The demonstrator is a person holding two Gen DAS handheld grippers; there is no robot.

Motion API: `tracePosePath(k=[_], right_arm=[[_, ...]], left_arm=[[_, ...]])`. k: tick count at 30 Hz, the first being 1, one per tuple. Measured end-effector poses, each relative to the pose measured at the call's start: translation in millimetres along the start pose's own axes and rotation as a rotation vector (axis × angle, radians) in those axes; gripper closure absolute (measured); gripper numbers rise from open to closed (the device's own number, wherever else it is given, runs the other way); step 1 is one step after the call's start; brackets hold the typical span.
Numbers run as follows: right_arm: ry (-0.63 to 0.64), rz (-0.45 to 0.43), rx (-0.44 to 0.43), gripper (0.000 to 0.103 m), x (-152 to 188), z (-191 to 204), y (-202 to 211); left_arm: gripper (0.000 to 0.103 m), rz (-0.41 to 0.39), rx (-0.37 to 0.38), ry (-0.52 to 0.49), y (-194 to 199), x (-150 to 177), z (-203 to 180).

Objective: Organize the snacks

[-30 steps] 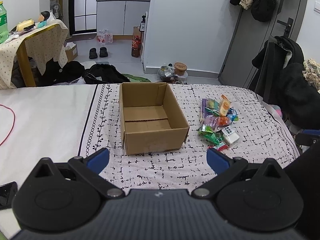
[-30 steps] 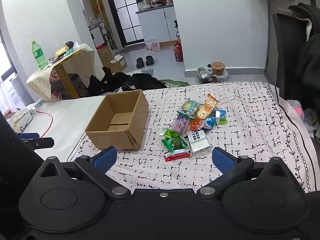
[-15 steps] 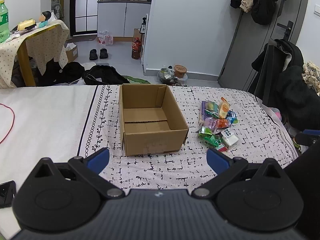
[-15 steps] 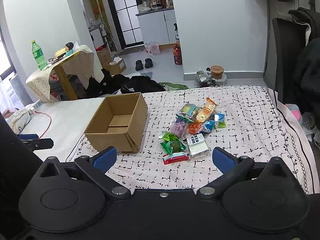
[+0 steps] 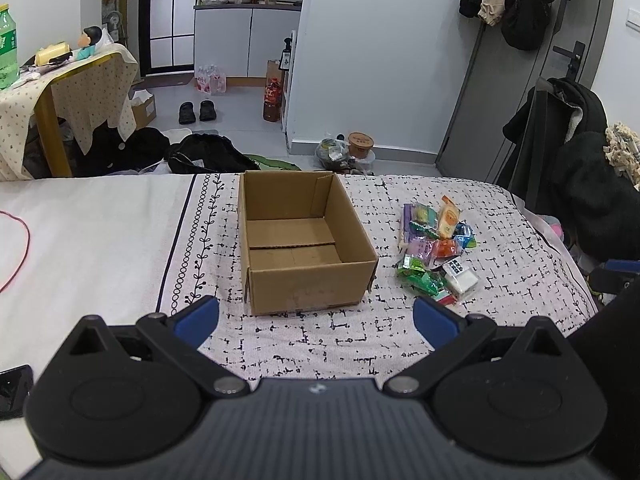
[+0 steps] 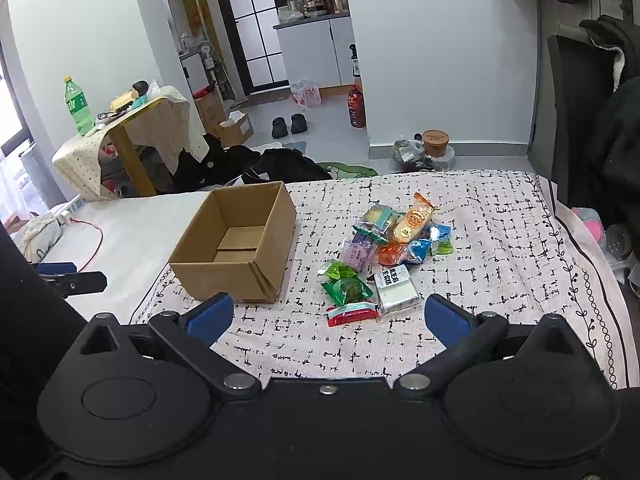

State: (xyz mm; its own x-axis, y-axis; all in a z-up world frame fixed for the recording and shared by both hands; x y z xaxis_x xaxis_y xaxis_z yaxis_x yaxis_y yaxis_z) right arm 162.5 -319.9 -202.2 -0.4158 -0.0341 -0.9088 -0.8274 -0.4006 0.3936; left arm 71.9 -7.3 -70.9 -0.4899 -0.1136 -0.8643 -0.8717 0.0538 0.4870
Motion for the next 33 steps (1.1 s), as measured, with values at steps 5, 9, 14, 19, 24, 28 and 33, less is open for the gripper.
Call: tracePosePath(k=[5, 9, 14, 19, 24, 28, 33], right_arm=[[0.003, 0.002, 0.003, 0.0, 0.8, -0.7, -0.7], [-0.008, 0.007, -0.004, 0.0, 2.8, -1.1, 0.2], [-0.01, 0.007, -0.002, 0.0, 3.1, -0.5, 0.4], [-0.009, 0.008, -0.001, 0.0, 3.0, 1.1, -0.2], [-0.008, 0.01, 0.002, 0.0, 4.3, 0.1, -3.2], [-0.007, 0.01, 0.012, 0.0, 5.6, -2.2, -8.6], [-0.014, 0.007, 0.029, 0.0, 4.4, -5.3, -18.8]], left_arm=[[0.0, 0.004, 0.002, 0.008, 0.7, 0.9, 0.6], [0.0, 0.004, 0.003, 0.007, 0.3, 0.3, 1.0], [0.0, 0.001, 0.001, 0.007, 1.0, 0.7, 2.4], [0.0, 0.001, 0.004, 0.02, 0.3, 1.7, 4.5], [0.0, 0.007, 0.008, 0.028, -3.8, 2.5, 6.8], [0.0, -0.002, -0.003, 0.012, -7.8, 0.9, 8.7], [0.0, -0.003, -0.005, 0.012, -18.3, -3.3, 12.8]])
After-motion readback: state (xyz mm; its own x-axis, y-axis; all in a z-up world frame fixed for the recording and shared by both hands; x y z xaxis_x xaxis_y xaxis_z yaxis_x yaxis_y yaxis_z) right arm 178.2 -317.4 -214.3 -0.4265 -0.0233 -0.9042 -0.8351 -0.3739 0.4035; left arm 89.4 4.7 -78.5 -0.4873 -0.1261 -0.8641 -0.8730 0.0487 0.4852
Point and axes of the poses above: each gripper's, at about its wrist camera, not at the fingertips, and y roughly against the way its jaws point, z to its left, x to its underside, the point moved 10 cm from there along -y, roughly the way its jaws point, and after that the axes turned 14 degrees about -z, right-handed, at the moved point
